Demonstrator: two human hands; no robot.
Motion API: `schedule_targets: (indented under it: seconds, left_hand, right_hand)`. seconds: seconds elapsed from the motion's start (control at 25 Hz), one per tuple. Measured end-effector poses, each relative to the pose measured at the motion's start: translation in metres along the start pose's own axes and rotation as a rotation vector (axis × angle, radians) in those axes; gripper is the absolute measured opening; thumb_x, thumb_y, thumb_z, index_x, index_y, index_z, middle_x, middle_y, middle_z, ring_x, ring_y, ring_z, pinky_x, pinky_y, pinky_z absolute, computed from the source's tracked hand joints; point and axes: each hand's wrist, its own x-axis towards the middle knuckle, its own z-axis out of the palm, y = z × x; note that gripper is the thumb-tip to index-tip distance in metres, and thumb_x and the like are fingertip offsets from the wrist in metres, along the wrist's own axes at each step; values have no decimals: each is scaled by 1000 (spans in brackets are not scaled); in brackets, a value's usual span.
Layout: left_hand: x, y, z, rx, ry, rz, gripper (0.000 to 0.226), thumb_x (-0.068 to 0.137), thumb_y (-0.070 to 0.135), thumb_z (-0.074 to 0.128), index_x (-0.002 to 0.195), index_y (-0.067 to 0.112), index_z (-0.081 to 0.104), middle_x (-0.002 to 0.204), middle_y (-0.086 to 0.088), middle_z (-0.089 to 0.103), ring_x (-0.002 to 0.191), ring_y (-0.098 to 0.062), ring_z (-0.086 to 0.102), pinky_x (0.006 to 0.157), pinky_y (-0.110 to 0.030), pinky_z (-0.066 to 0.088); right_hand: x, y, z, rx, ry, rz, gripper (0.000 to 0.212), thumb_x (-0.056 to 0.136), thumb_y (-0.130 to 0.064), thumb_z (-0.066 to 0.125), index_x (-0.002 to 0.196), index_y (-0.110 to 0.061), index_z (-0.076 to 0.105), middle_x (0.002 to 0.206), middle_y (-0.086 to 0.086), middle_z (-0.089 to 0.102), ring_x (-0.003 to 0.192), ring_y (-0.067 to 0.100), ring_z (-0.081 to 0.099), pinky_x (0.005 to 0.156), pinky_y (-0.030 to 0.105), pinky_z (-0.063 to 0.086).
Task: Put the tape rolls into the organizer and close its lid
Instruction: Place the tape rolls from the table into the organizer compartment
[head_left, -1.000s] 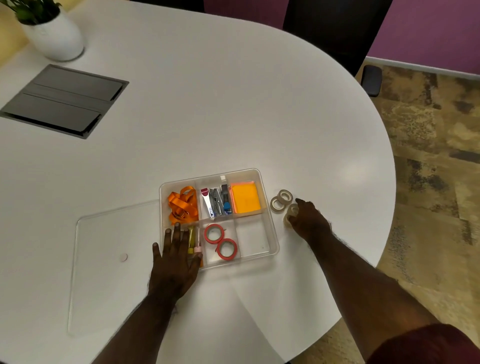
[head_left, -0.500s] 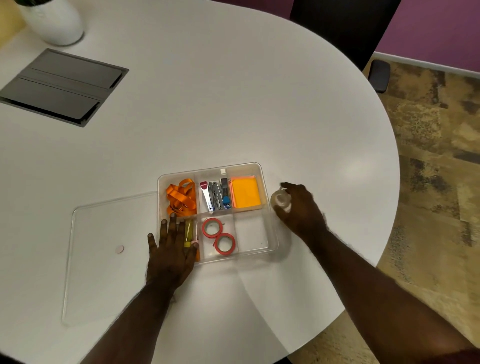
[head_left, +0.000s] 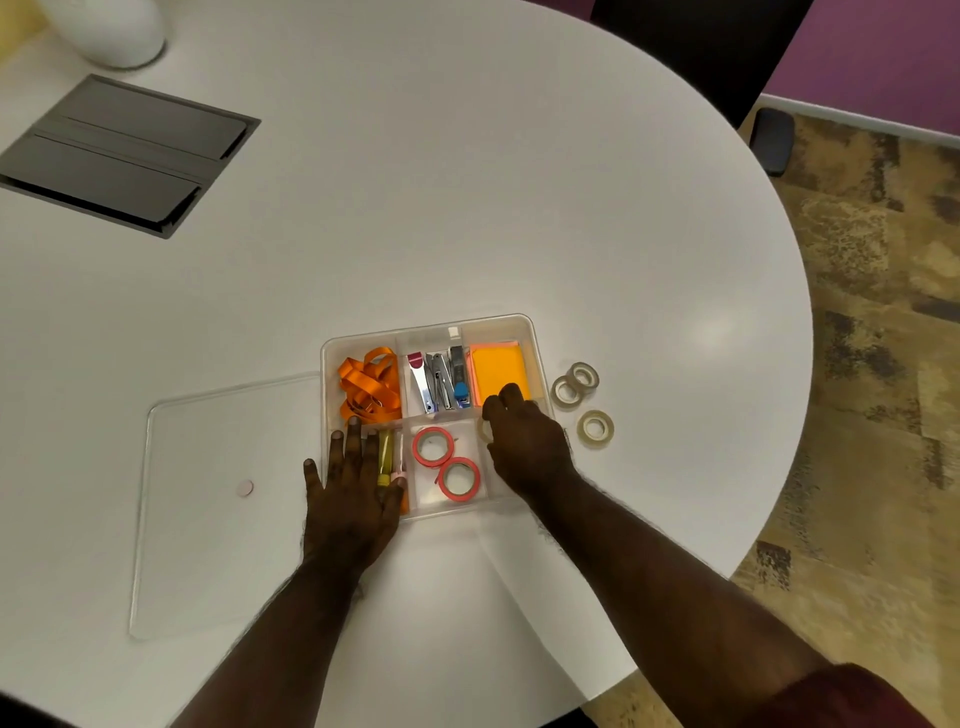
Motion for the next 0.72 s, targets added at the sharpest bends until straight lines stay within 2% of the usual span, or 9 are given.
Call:
schedule_targets:
  seconds: [0.12,0.28,0.48,0.56,0.64,0.72]
  left_hand:
    - [2,-3,5,9,4,-18,81,88,63,6,153,15,14,163,-10,8,150,-31,6,118,-65,10]
    - [1,-3,6,11,-5,-12,79,90,61,10,153,14,16,163,-11,10,149,-32,8,117,-66,12]
    - [1,-2,4,5,-1,-20,86,86,66,-4,153,16,12,163,-9,6,150,-30,5,118,-64,10]
    - [1,-2,4,-13,8,-10,86,86,66,-3,153,15,13,163,-10,7,150,-31,6,118,-65,11]
    - [1,-1,3,-13,9,-13,86,86,67,-3,153,16,12,163,-10,5,150,-31,6,118,-64,10]
    - [1,-1,3,2,8,-19,84,86,65,0,153,16,11,163,-9,4,150,-30,4,118,-64,9]
  right_hand:
    - [-8,3,8,-11,-27,5,51,82,-18,74,126,-15,48,129,7,51,98,25,62,71,36,59]
    - [-2,5,14,32,-71,34,50,83,-18,73,126,-14,48,128,8,54,98,26,63,74,37,58]
    - [-1,5,17,70,-110,33,42,88,-18,68,126,-16,51,129,6,55,101,24,63,78,36,58]
    - [-4,11,8,116,-5,-1,32,89,-18,63,120,-18,55,123,4,58,98,23,64,72,35,56]
    - [-5,26,-5,187,201,-12,22,87,-14,61,109,-20,62,111,2,64,89,23,65,63,34,54]
    - [-5,55,-16,230,335,110,22,85,-13,61,104,-23,64,106,1,65,88,25,65,64,35,54]
